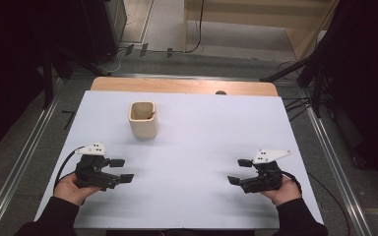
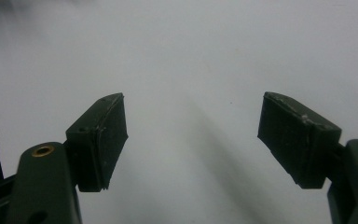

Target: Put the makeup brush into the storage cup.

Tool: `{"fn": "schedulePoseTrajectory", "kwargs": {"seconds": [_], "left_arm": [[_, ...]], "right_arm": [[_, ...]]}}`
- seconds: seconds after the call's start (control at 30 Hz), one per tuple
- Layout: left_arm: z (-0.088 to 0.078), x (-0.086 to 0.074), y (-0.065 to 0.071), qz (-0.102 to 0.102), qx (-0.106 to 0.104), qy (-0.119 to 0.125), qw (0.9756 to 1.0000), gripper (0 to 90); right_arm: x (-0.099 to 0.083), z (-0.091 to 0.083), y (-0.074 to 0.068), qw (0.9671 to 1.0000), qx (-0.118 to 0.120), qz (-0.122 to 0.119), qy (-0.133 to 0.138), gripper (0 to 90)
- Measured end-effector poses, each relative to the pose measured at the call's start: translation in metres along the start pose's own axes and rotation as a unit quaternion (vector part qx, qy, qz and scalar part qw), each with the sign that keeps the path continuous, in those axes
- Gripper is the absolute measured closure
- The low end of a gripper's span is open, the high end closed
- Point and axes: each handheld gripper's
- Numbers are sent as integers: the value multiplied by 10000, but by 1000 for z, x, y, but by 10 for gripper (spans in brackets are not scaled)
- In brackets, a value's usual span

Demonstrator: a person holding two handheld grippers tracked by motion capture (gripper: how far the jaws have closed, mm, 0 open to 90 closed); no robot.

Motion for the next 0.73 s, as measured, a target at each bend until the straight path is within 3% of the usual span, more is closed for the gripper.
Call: {"fn": "schedulePoseTrajectory", "kwargs": {"seconds": [0.73], "left_arm": [[2,0,1,62,-4,-18,10000,256]], "right_arm": [[1,-1,3,9999,-62,77,57,237]]}}
Point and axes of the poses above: each handheld gripper's, and its own axes: z roughly forward along the jaws, x roughly out of its top, y roughly to its right, and after that the axes turned 5 degrees about y, right-handed
